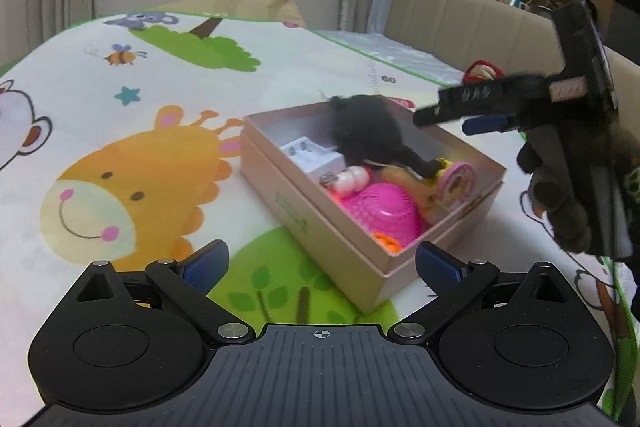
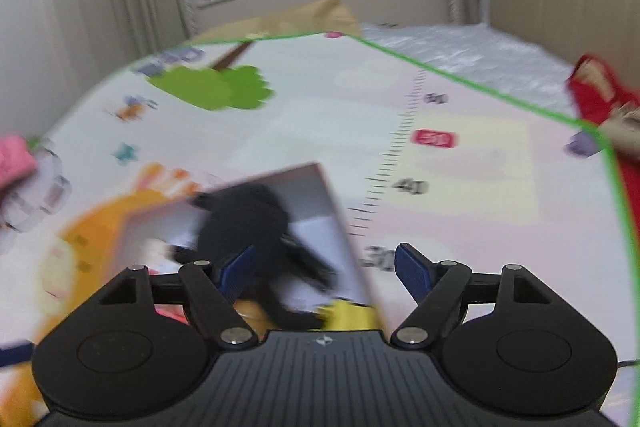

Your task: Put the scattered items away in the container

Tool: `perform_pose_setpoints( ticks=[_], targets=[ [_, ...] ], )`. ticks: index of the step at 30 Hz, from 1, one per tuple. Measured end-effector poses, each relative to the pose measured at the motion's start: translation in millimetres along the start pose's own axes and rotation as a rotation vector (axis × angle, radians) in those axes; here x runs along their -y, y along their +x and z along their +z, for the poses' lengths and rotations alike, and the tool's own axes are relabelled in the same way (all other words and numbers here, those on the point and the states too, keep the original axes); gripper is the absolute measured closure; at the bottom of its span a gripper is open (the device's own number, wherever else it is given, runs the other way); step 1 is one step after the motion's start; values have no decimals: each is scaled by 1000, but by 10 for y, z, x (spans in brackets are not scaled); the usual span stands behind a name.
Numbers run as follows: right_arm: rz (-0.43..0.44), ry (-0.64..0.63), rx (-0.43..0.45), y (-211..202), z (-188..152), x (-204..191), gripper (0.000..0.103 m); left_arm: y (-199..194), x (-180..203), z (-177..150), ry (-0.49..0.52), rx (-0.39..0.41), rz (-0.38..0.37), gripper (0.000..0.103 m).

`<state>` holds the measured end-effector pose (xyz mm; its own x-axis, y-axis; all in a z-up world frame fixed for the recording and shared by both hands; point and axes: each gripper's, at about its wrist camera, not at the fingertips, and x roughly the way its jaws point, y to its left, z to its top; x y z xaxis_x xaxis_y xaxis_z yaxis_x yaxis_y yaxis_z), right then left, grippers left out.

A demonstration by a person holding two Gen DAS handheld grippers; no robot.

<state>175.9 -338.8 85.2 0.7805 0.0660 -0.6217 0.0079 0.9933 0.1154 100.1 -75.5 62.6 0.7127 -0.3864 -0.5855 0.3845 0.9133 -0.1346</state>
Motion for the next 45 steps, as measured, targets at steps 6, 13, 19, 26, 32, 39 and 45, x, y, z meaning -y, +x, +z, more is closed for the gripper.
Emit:
perform_pose_setpoints(
  ticks=[6, 13, 19, 26, 32, 39, 45],
  targets=[
    [90, 119, -63, 101, -139, 242, 24, 165, 181, -28, -3, 0, -54, 1],
    [161, 128, -86, 70, -294, -94, 10, 319, 136, -86, -12, -39, -134, 0],
    [290, 93, -107, 229, -332, -693, 10, 137, -414, -96, -52, -12, -8, 0],
    [319, 63, -52, 206, -425, -1195, 6, -98, -762, -176, -51, 17, 172, 0],
    [191, 66, 64, -242, -706, -1097, 0, -214, -645, -402, -58, 2, 375, 0],
    [64, -227, -56, -267, -1199, -1348, 0, -152, -549, -693, -98, -17, 371, 0],
    [69, -222, -76, -157, -1267, -1329, 0, -177, -564, -720, -119, -17, 370, 0]
  ],
)
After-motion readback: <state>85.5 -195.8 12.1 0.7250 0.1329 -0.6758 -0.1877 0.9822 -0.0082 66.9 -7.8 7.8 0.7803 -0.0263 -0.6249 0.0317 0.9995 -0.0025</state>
